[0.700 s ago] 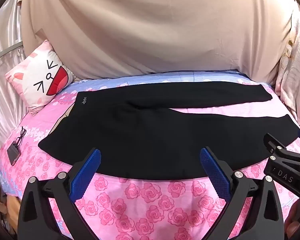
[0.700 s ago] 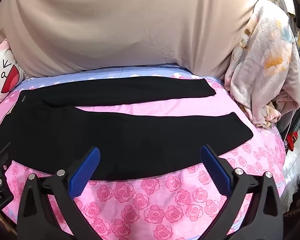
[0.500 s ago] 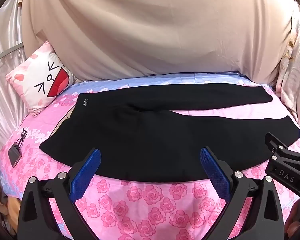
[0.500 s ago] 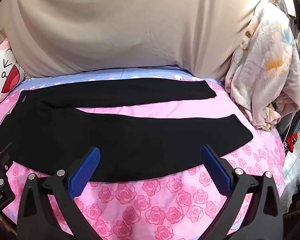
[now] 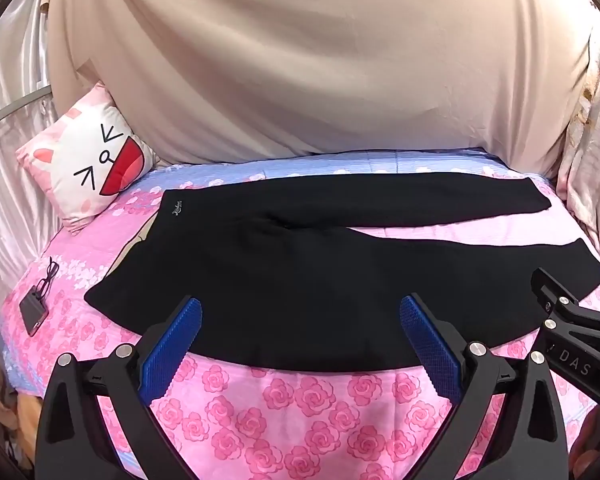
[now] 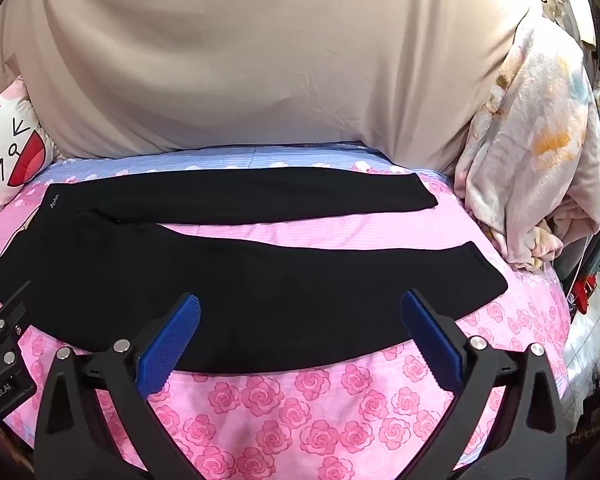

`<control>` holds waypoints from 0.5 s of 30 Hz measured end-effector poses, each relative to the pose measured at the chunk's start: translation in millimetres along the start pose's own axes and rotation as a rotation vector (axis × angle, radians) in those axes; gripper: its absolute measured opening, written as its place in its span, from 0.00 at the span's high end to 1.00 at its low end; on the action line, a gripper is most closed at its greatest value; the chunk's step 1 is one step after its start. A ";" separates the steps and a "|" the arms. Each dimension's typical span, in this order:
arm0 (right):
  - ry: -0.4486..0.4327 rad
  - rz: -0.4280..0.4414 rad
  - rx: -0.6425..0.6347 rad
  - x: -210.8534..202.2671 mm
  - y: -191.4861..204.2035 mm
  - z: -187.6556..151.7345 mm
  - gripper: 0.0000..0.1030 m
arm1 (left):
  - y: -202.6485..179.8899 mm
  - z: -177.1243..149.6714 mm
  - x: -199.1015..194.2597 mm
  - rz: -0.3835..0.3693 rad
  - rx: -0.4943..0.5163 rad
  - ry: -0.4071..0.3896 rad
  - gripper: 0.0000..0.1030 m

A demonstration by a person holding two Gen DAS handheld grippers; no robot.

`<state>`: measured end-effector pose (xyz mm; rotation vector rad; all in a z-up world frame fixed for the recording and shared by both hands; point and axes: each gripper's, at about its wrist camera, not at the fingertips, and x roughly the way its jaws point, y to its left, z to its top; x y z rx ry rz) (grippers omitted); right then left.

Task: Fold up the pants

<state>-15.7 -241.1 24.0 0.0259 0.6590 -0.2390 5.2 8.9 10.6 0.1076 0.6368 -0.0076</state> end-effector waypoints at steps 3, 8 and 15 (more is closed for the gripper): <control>-0.002 0.001 -0.004 -0.7 4.3 1.7 0.04 | 1.5 3.1 0.6 0.002 -0.002 -0.002 0.05; -0.014 0.004 -0.005 -3.7 6.1 3.3 0.04 | 1.7 5.5 0.1 0.003 -0.003 -0.006 0.05; -0.017 0.005 -0.002 -4.4 6.3 2.4 0.04 | -0.4 4.5 -1.6 0.009 -0.001 -0.008 0.05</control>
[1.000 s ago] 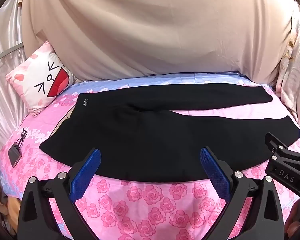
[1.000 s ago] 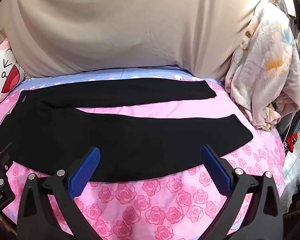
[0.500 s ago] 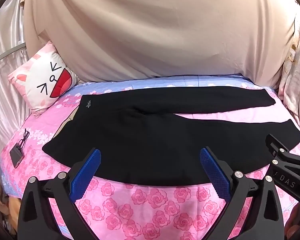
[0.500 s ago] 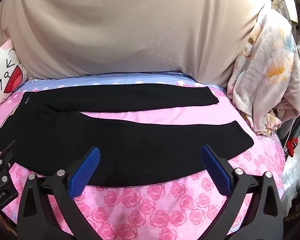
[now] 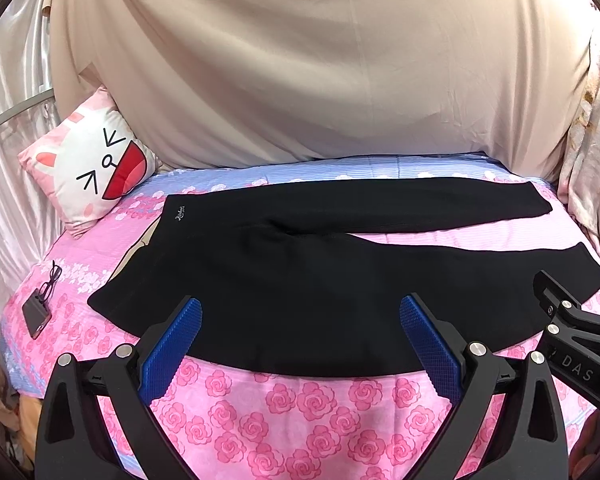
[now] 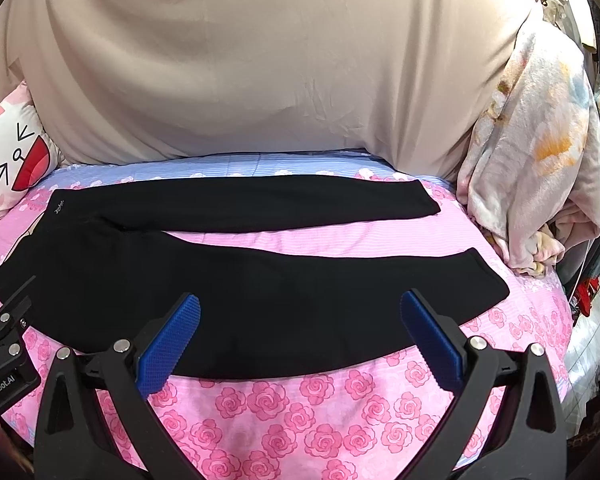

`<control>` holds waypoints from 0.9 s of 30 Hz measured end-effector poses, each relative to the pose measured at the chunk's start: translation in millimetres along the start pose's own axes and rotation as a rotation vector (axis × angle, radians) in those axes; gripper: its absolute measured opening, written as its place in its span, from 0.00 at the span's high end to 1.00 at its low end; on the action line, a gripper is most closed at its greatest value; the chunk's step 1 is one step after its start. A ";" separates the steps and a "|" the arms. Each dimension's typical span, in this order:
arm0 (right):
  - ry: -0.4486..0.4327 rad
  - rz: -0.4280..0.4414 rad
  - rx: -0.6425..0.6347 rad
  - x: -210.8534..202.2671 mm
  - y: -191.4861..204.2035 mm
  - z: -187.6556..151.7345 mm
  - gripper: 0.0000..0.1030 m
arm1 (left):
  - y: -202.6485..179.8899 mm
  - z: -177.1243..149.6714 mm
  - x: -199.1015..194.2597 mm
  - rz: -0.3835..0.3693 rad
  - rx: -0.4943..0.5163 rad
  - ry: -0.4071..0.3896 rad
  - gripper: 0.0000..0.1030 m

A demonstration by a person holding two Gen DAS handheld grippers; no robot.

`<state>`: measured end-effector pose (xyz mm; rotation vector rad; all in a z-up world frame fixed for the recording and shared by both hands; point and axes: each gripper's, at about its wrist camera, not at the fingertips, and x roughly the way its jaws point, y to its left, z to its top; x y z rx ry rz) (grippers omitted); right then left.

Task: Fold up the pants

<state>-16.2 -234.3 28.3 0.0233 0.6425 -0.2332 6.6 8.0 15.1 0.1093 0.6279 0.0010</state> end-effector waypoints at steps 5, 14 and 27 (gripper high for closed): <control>0.000 0.002 0.003 -0.7 -0.8 0.3 0.04 | -0.1 0.0 -1.4 -0.002 0.003 -0.002 0.05; 0.005 0.005 0.008 0.1 -2.7 0.4 0.04 | -1.7 0.7 -1.2 -0.001 0.005 -0.001 0.05; 0.007 0.006 0.012 2.5 -3.5 1.2 0.04 | -3.3 1.2 -0.9 -0.001 0.000 0.001 0.05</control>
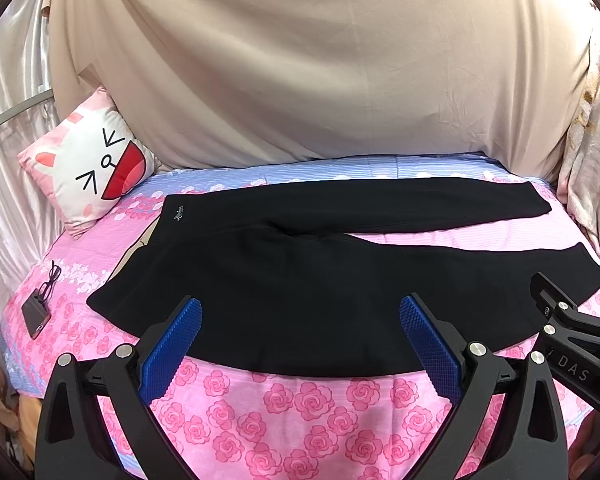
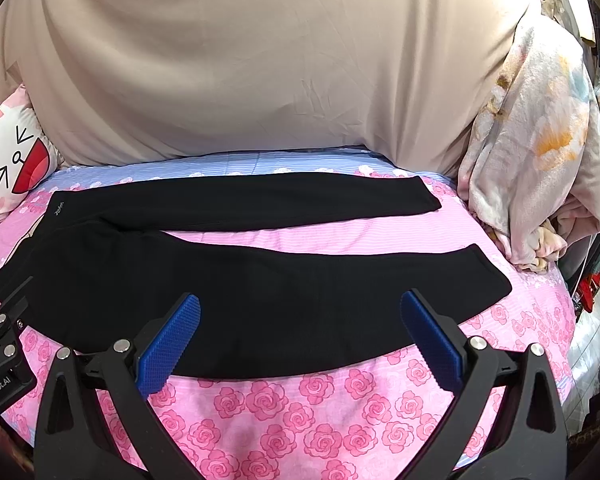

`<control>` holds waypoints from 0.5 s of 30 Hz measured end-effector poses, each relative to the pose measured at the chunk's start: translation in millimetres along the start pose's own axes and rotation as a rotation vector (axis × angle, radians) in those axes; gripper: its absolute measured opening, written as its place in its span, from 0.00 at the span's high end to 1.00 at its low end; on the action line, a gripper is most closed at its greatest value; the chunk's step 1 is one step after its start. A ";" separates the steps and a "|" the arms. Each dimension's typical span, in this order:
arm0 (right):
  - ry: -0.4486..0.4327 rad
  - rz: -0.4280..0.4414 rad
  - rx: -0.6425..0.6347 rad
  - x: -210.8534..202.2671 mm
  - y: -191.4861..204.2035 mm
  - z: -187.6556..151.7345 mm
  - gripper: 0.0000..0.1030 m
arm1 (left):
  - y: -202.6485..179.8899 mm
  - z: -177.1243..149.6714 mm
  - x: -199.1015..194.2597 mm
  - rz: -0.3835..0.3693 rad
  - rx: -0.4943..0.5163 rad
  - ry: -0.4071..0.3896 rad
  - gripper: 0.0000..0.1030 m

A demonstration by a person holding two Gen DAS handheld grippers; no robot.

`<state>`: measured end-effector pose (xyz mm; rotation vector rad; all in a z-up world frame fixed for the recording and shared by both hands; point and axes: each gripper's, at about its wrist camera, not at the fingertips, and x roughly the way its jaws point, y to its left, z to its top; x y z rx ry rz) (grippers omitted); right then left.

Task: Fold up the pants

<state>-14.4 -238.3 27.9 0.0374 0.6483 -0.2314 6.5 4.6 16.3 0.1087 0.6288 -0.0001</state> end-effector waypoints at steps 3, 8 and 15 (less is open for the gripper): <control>0.000 0.001 -0.002 0.2 1.1 -0.5 0.04 | 0.2 0.0 -0.2 0.000 -0.001 -0.001 0.05; -0.001 0.000 -0.002 0.5 2.6 -1.3 0.04 | 0.0 -0.1 -0.3 0.003 0.000 -0.001 0.05; 0.002 0.004 -0.002 1.3 3.3 -2.3 0.04 | 1.2 0.0 -0.1 -0.001 -0.004 0.001 0.05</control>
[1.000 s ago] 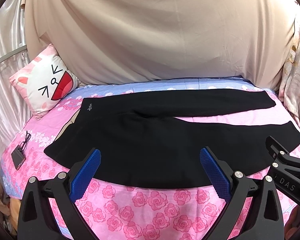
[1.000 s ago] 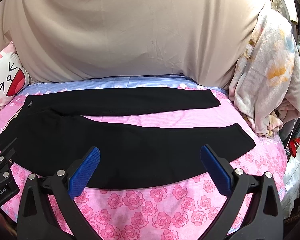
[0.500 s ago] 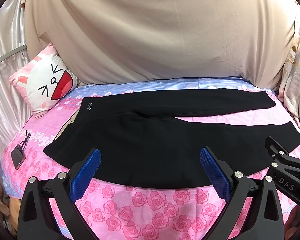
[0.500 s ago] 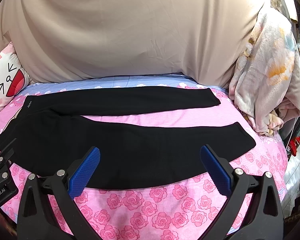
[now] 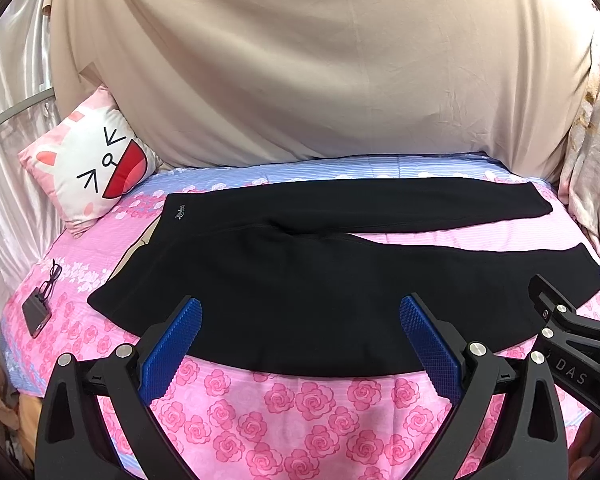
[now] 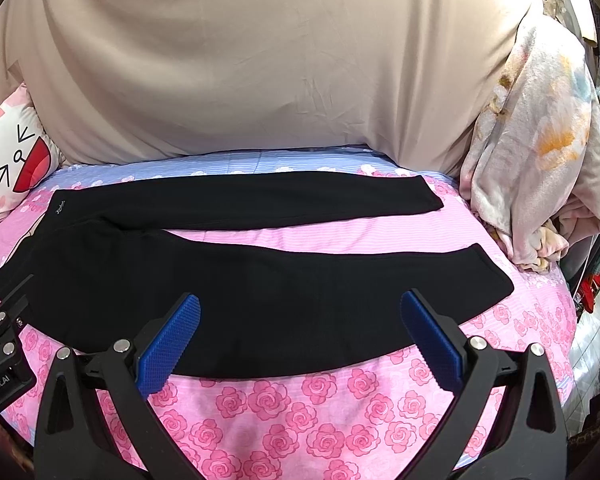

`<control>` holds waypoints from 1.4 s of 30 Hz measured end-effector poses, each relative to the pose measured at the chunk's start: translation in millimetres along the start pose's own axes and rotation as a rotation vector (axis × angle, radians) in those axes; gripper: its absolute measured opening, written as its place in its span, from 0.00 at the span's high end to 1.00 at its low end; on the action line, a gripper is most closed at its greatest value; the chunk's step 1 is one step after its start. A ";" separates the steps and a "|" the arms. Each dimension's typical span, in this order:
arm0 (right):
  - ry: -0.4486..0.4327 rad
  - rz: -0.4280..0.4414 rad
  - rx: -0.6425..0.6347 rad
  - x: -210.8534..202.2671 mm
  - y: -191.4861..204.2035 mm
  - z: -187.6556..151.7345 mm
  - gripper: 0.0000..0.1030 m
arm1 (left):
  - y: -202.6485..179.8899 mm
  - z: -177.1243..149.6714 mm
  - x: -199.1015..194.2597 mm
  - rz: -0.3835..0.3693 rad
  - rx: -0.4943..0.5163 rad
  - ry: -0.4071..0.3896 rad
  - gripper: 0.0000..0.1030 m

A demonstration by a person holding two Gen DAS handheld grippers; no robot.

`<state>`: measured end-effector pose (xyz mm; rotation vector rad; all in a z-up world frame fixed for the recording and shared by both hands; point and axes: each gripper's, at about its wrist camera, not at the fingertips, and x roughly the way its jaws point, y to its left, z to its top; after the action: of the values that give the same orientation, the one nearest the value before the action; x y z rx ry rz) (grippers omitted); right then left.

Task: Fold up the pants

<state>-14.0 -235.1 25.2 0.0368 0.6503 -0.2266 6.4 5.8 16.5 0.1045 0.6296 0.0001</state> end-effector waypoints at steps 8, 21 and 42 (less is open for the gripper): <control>0.000 0.000 -0.002 0.4 1.6 -0.4 0.04 | 2.0 -0.6 -0.1 -0.001 -0.001 0.000 0.05; 0.003 0.003 -0.002 2.4 2.5 -1.0 0.04 | 1.7 1.7 5.5 -0.002 0.002 0.013 0.05; 0.044 0.014 -0.003 49.6 -6.7 13.9 0.04 | 5.9 28.7 63.7 -0.018 0.002 0.068 0.05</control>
<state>31.1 -252.9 6.5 0.0437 0.6943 -0.2119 74.9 10.9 2.6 0.1016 0.6981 -0.0144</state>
